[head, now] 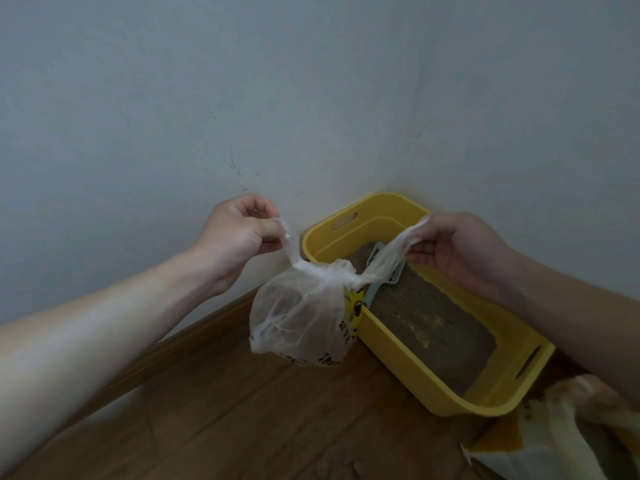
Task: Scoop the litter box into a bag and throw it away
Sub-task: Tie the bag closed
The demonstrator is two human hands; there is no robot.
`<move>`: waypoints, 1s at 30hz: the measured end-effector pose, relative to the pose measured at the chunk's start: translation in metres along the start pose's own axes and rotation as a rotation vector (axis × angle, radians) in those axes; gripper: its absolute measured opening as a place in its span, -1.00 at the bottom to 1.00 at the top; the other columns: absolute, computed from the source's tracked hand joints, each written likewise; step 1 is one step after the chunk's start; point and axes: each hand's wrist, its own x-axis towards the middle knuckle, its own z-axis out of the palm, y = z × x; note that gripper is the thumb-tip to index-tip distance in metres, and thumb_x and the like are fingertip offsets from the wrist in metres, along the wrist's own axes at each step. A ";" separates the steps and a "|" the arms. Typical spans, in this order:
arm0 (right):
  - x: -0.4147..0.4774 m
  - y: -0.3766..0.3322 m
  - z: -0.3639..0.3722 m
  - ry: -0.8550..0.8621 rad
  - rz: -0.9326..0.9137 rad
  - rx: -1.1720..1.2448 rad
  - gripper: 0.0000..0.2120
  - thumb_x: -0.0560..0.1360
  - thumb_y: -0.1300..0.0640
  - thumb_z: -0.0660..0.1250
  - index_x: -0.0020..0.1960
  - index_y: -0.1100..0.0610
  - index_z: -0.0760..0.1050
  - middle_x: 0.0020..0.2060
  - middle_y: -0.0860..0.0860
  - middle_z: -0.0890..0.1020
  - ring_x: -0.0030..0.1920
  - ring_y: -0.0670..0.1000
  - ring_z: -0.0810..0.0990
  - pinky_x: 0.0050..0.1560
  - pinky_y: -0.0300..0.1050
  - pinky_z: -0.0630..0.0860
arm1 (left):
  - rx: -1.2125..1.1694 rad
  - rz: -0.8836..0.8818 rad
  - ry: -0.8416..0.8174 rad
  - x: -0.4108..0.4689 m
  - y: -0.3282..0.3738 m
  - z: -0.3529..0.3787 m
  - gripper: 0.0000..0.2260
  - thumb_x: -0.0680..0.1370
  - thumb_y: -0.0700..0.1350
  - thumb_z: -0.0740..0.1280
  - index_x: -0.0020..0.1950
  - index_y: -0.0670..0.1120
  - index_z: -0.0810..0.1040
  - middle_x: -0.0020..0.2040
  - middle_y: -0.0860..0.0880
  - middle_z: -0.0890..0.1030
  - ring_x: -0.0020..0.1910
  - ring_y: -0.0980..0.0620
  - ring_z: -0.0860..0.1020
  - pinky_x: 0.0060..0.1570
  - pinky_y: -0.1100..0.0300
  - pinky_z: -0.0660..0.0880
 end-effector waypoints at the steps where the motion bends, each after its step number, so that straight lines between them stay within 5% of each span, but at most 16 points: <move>1: -0.001 -0.001 0.003 -0.006 -0.011 0.016 -0.78 0.46 0.38 0.14 -0.31 0.23 0.45 -0.34 0.13 0.64 -0.27 0.08 0.58 -0.08 -0.04 0.52 | -0.012 -0.008 -0.013 -0.002 0.002 0.003 -0.71 0.40 -0.49 0.37 -0.28 -0.10 0.48 -0.28 -0.12 0.59 -0.25 -0.05 0.62 -0.21 0.14 0.61; 7: -0.005 -0.004 0.020 -0.071 0.011 -0.004 -0.75 0.46 0.36 0.15 -0.34 0.17 0.46 -0.26 0.21 0.66 -0.25 0.15 0.63 -0.08 0.00 0.58 | -0.118 -0.085 -0.063 -0.007 0.006 0.016 -0.70 0.39 -0.50 0.39 -0.20 -0.09 0.49 -0.16 -0.16 0.56 -0.20 -0.06 0.62 -0.21 0.15 0.61; 12: -0.006 -0.004 0.028 0.033 -0.011 -0.064 -0.77 0.46 0.46 0.15 -0.19 0.21 0.49 -0.42 0.09 0.54 -0.40 0.01 0.53 -0.30 -0.08 0.52 | -0.121 -0.087 -0.118 -0.013 0.007 0.025 -0.79 0.46 -0.41 0.39 -0.16 -0.11 0.49 -0.25 -0.15 0.59 -0.23 -0.08 0.61 -0.15 0.08 0.60; 15: -0.007 -0.004 0.029 0.056 -0.022 -0.165 -0.76 0.48 0.42 0.19 -0.18 0.21 0.59 -0.43 0.05 0.54 -0.37 0.00 0.52 -0.27 -0.07 0.49 | -0.088 -0.073 -0.126 -0.017 0.009 0.028 -0.81 0.47 -0.39 0.40 -0.13 -0.11 0.49 -0.22 -0.15 0.60 -0.22 -0.08 0.60 -0.06 0.01 0.57; 18: -0.011 -0.005 0.033 0.058 -0.040 -0.279 -0.71 0.50 0.35 0.27 -0.29 0.13 0.65 -0.29 0.09 0.61 -0.20 0.06 0.54 -0.10 0.03 0.47 | -0.084 -0.067 -0.132 -0.021 0.011 0.032 -0.78 0.46 -0.42 0.38 -0.11 -0.11 0.49 -0.14 -0.17 0.57 -0.17 -0.09 0.57 -0.08 0.01 0.54; 22: -0.019 -0.009 0.040 0.094 -0.115 -0.433 -0.89 0.49 0.25 0.40 -0.19 0.16 0.67 -0.11 0.17 0.69 -0.11 0.06 0.60 -0.06 0.02 0.53 | -0.149 -0.087 -0.182 -0.027 0.011 0.039 -0.73 0.44 -0.47 0.37 -0.09 -0.11 0.50 -0.04 -0.20 0.60 -0.02 -0.15 0.62 -0.16 0.02 0.54; 24: -0.021 -0.010 0.043 0.128 -0.178 -0.500 -0.94 0.45 0.16 0.47 -0.19 0.10 0.70 -0.18 0.14 0.70 -0.19 0.01 0.59 -0.15 0.03 0.54 | -0.174 -0.087 -0.206 -0.030 0.010 0.042 -0.74 0.45 -0.47 0.36 -0.09 -0.11 0.51 -0.06 -0.17 0.61 -0.04 -0.14 0.62 -0.24 0.07 0.54; 27: -0.024 -0.010 0.047 0.151 -0.212 -0.505 -0.93 0.43 0.11 0.51 -0.24 0.03 0.70 -0.50 -0.08 0.54 -0.44 -0.13 0.43 -0.41 -0.23 0.37 | -0.198 -0.068 -0.226 -0.036 0.010 0.046 -0.72 0.45 -0.49 0.35 -0.12 -0.10 0.52 -0.11 -0.12 0.62 -0.15 -0.08 0.58 -0.28 0.10 0.54; 30: -0.027 -0.011 0.052 0.084 -0.188 -0.460 -0.89 0.42 0.22 0.50 -0.17 0.02 0.69 -0.44 0.01 0.64 -0.43 -0.08 0.52 -0.39 -0.21 0.46 | -0.220 -0.034 -0.260 -0.041 0.010 0.051 -0.72 0.45 -0.48 0.36 -0.13 -0.10 0.52 -0.08 -0.09 0.68 -0.22 0.00 0.62 -0.30 0.13 0.57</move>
